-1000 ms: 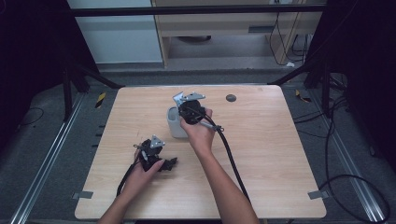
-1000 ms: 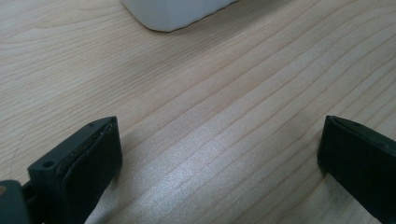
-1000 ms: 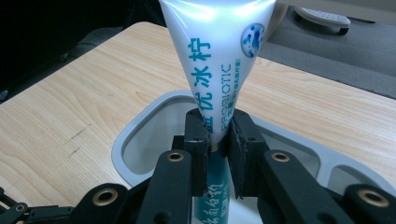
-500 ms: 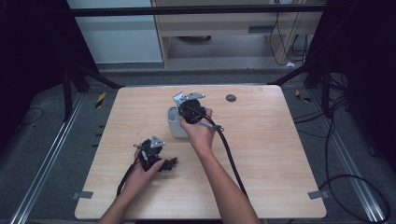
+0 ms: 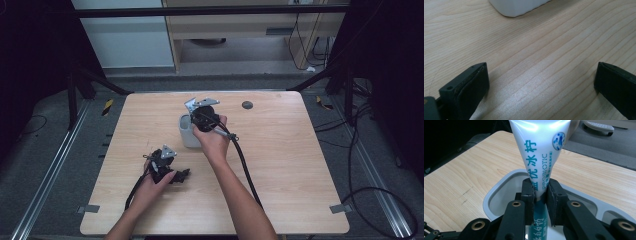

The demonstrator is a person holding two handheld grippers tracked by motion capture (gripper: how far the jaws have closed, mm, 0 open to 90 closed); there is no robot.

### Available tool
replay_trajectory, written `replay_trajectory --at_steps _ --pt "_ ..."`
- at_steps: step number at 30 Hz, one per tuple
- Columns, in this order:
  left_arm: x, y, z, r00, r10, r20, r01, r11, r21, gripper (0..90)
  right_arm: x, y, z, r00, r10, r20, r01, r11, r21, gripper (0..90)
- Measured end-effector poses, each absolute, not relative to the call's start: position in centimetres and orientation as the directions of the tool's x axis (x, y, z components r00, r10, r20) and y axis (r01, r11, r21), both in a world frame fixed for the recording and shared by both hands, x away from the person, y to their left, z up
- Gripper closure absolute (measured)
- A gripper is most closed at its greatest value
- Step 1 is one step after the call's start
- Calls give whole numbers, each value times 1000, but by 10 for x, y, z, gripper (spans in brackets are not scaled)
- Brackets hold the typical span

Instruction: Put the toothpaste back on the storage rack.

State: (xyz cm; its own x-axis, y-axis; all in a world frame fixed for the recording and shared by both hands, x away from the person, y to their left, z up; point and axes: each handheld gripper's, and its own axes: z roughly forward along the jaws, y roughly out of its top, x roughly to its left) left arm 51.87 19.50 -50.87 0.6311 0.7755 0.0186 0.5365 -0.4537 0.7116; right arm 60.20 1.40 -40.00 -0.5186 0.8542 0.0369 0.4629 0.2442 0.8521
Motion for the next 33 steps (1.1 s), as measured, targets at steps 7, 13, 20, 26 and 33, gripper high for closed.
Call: replay_trajectory --at_steps 7,13,20,26,33 --pt "519 195 -509 631 776 19 537 -454 711 0 602 13 -397 -514 856 52 466 229 854 740" --pt "519 195 -509 631 776 19 536 -454 712 0 599 9 -393 -523 851 47 456 233 859 711" --pt "519 195 -509 631 776 18 536 -453 712 0 593 6 -388 -530 848 31 446 248 860 657" --pt "519 195 -509 631 775 19 536 -454 712 0 588 2 -387 -533 846 3 446 278 851 584" --pt "519 195 -509 631 776 19 536 -453 712 0 583 -4 -382 -554 833 6 462 301 834 430"
